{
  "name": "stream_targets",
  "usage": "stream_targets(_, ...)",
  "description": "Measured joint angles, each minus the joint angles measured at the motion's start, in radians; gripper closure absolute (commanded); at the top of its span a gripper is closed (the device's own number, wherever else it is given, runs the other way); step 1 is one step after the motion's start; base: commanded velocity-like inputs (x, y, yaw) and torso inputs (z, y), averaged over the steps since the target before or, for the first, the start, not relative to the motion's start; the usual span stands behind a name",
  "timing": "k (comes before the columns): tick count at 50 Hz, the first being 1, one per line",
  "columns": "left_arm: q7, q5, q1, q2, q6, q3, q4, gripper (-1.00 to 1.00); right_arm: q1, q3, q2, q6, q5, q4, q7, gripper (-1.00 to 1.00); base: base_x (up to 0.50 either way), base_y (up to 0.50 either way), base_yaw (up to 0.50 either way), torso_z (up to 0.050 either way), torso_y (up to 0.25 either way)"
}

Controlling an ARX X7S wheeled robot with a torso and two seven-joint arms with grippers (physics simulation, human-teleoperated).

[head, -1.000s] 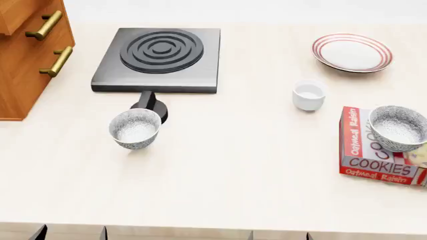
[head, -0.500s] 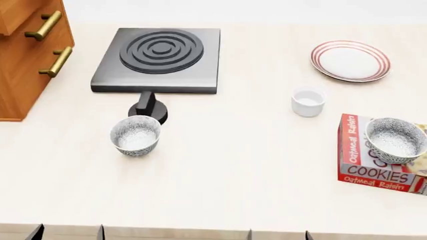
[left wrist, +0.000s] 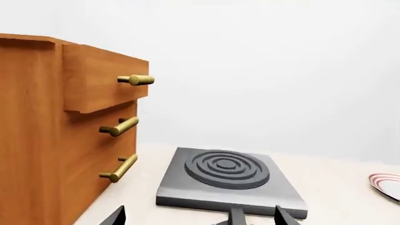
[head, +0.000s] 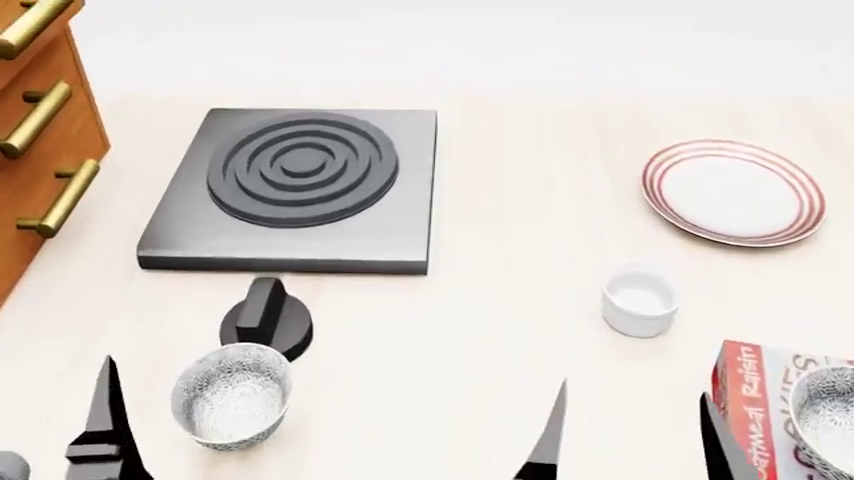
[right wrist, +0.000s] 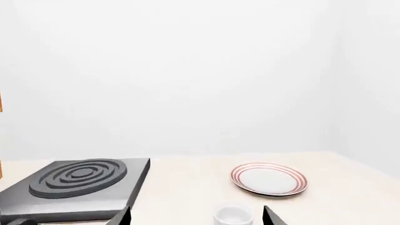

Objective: Pick the akita bowl on the cookies box and place it on the plate.

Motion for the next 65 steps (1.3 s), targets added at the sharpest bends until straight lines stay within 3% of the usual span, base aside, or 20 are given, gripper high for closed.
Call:
stream_targets(13,-0.02,-0.026,0.009,-0.027,-0.04,-0.014,0.113,-1.0,-0.035,0.004,0.036,0.019,0.021,-0.125,0.003,-1.0,0.5,0.0,0.0,0.0,0.0)
stream_targets(45,-0.054,-0.034,0.027,-0.05,0.009,-0.024,0.144,-1.0,-0.08,0.014,0.07,-0.051,0.037,-0.196,0.024,-1.0,0.5,0.0,0.0,0.0,0.0)
stream_targets(65,-0.07,-0.048,0.035,-0.065,0.025,-0.031,0.167,-1.0,-0.096,0.037,0.086,-0.063,0.051,-0.238,0.053,-1.0,-0.19,-0.35,0.0,0.0,0.0)
